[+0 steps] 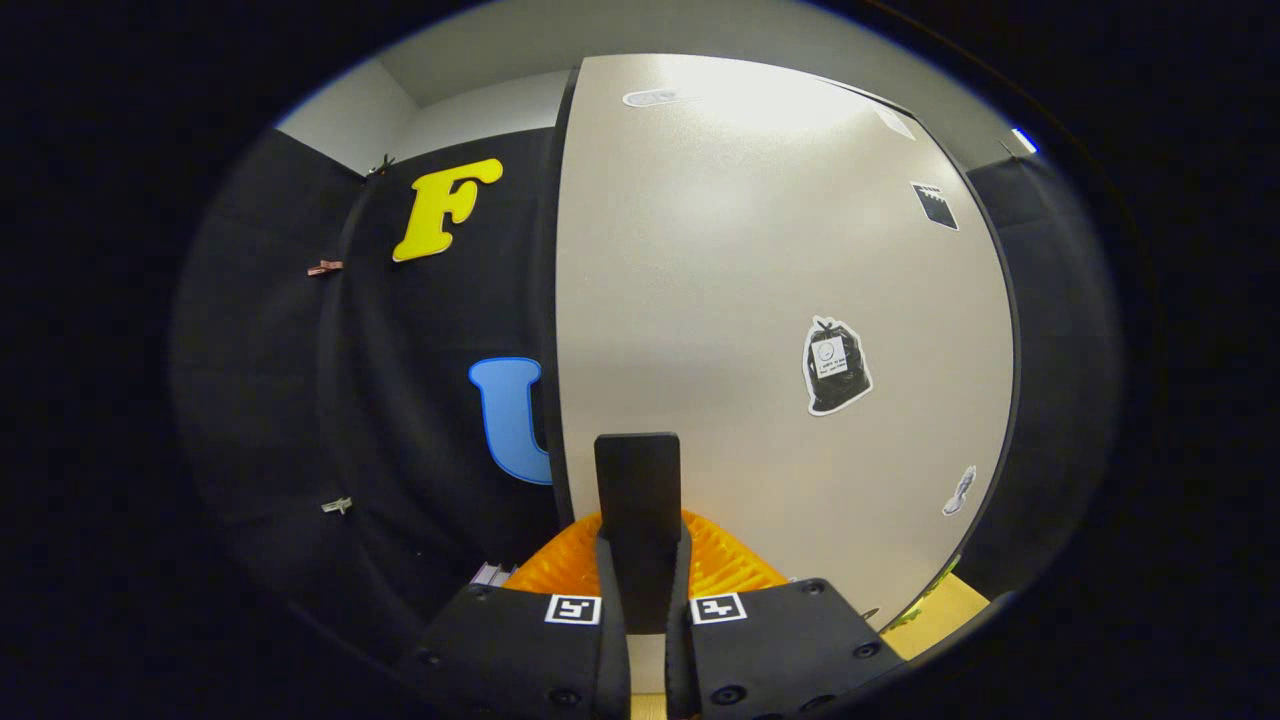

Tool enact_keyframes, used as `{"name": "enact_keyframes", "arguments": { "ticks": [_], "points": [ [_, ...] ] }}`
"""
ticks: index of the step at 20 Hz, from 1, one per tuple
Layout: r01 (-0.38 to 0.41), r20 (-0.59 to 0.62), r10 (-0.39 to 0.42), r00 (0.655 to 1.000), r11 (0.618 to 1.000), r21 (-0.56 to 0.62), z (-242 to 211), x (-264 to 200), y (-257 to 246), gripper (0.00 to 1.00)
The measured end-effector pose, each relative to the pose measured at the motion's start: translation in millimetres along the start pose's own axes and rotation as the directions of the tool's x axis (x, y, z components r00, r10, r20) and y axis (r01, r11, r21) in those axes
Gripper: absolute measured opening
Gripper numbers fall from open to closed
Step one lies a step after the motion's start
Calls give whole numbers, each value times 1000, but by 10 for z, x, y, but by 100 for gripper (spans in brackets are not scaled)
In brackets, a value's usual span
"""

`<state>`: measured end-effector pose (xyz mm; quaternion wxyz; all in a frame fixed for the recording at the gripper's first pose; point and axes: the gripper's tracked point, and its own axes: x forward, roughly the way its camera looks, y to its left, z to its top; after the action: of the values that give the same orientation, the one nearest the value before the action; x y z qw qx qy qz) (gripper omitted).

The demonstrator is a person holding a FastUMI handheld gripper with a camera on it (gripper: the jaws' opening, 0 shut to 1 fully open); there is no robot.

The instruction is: Open the shoe cabinet door, grab the shoes and put them into the shoe cabinet, then close the shoe cabinet door.

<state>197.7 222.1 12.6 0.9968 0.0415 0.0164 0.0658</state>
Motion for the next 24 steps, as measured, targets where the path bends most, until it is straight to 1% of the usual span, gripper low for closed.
{"name": "enact_keyframes", "arguments": {
  "ticks": [6,9,12,17,24],
  "points": [
    [-86,10,85,996,996,29,127,-735,-129,18],
    [-111,18,110,994,993,44,140,-1057,-309,17],
    [-119,24,117,993,992,52,166,-1300,-508,17],
    [-97,36,95,995,993,62,194,-1661,-823,17],
    [-21,32,19,999,997,70,220,-2034,-1385,17]
  ]
}}
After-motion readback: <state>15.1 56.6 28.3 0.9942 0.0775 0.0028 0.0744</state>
